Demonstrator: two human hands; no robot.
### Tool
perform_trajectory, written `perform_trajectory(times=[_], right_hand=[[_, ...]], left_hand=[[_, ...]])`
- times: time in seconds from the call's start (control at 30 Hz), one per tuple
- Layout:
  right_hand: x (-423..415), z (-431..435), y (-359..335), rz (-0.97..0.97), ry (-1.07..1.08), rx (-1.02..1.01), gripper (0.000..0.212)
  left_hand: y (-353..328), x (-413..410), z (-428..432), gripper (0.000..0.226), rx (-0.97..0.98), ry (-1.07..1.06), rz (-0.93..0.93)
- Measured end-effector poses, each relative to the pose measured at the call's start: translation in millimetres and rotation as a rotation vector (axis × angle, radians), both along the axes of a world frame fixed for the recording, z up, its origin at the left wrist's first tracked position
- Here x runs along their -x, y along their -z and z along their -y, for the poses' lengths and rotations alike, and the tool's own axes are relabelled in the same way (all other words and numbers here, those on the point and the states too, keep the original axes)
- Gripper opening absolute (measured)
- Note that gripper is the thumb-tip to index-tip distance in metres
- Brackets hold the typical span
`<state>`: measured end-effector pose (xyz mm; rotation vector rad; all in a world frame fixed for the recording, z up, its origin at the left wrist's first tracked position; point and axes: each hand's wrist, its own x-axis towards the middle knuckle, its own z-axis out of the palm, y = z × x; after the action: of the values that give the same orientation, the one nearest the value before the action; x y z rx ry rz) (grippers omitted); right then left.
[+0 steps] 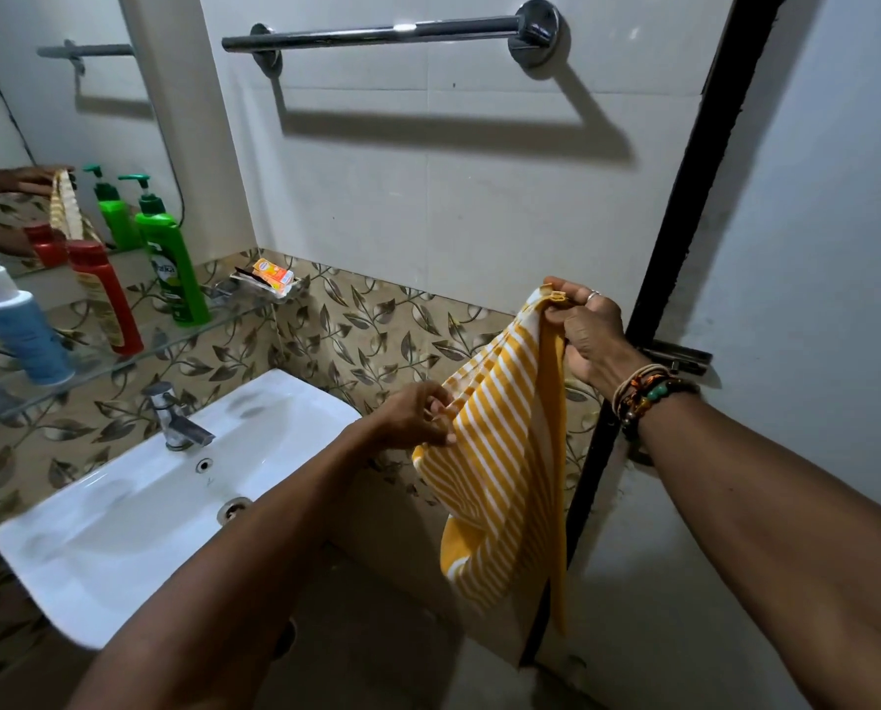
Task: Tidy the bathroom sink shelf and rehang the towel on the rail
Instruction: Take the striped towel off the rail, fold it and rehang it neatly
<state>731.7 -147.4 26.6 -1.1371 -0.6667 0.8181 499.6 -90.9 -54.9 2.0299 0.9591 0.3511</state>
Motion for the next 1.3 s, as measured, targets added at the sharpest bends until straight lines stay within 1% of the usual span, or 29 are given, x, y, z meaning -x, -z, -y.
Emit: perform_trajectory(times=[0.07,0.1,0.17,0.3,0.37,0.5,0.67,0.73,0.8,0.97,1.03,1.1,1.2,1.3], right_hand=[[4,-2,-2,0.019,-0.063,-0.009,0.043],[6,-3,-2,0.026,-0.091,-0.008,0.043],[8,-4,0,0.044,-0.153,0.000,0.042],[5,-4,3,0.106,-0.301,0.020,0.038],[2,-3,5,0.150,-0.328,0.047,0.036],[-4,2,9,0.228,-0.282,0.084,0.033],[-8,10,14,0.279,-0.232,0.094,0.034],[-7,12,15,0.310,-0.225,0.096,0.035],[-6,13,17,0.325,-0.225,0.095,0.035],[-4,15,17,0.331,-0.209,0.098,0.037],[-5,16,16,0.328,-0.181,0.097,0.037],[-6,17,16,0.316,-0.131,0.098,0.037],[-7,17,16,0.288,-0.080,0.106,0.036],[-6,19,17,0.311,-0.115,0.120,0.037]], left_hand=[[-5,-10,3,0.044,0.024,-0.080,0.206],[-8,-16,5,0.042,0.029,-0.106,0.279],[-15,-28,9,0.038,0.040,-0.104,0.369],[-24,-52,17,0.046,0.018,-0.099,0.468],[-27,-62,20,0.043,-0.002,-0.124,0.524],[-27,-72,22,0.036,-0.080,-0.203,0.586],[-26,-75,26,0.032,-0.067,-0.216,0.607],[-26,-73,28,0.039,-0.068,-0.185,0.582],[-26,-71,29,0.043,-0.096,-0.145,0.503],[-18,-59,30,0.037,-0.191,-0.023,0.299],[-13,-53,30,0.036,-0.267,-0.001,0.263],[-8,-49,30,0.041,-0.348,-0.001,0.204],[1,-47,28,0.056,-0.547,-0.043,0.078],[6,-53,29,0.061,-0.761,-0.044,0.048]])
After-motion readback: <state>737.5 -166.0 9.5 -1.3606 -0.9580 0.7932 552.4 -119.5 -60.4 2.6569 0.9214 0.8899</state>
